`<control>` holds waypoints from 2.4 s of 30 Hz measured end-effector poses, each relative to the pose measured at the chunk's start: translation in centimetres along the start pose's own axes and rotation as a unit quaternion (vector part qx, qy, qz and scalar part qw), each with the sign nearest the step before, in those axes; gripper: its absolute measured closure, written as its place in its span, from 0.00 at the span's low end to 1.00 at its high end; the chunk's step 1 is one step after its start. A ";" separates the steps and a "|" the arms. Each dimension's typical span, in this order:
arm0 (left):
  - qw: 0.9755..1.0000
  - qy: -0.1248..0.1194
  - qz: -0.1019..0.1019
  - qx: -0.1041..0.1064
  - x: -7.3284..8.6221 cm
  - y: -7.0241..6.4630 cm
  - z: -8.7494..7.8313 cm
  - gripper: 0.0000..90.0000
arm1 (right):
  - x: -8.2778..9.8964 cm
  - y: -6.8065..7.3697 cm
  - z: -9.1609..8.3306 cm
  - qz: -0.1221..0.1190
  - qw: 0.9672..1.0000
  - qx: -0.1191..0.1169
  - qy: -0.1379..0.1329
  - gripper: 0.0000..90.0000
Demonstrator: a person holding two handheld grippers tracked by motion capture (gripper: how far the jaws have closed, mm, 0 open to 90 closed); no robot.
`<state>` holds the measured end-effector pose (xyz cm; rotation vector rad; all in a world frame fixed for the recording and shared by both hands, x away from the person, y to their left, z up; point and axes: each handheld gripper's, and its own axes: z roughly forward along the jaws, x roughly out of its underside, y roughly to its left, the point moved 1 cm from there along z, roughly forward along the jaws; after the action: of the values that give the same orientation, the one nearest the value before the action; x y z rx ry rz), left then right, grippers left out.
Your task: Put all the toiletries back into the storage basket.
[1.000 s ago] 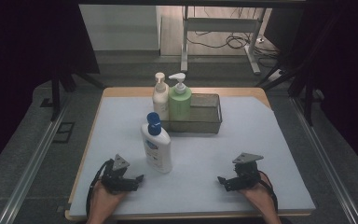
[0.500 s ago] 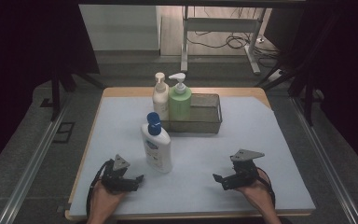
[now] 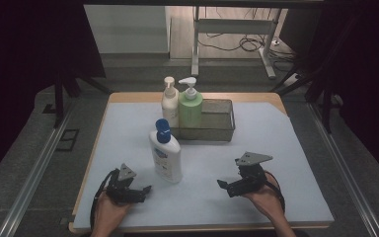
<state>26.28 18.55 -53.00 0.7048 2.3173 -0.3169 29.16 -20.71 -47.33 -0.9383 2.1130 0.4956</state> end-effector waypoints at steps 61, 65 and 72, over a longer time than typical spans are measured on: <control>1.000 -0.002 -0.002 -0.001 0.0 0.0 0.0 0.14 | -11.3 8.3 6.9 -0.053 0.996 -0.063 -0.040 0.01; 1.000 -0.003 -0.002 -0.001 0.0 0.0 0.0 0.14 | -11.7 8.4 7.5 -0.054 0.996 -0.055 -0.047 0.08; 1.000 -0.003 -0.002 -0.001 0.0 0.0 0.1 0.14 | -12.3 8.9 8.3 -0.056 0.996 -0.044 -0.062 0.16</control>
<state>26.25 18.51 -53.07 0.6965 2.3134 -0.3176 31.89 -4.24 -42.77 -1.0425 1.9303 0.5780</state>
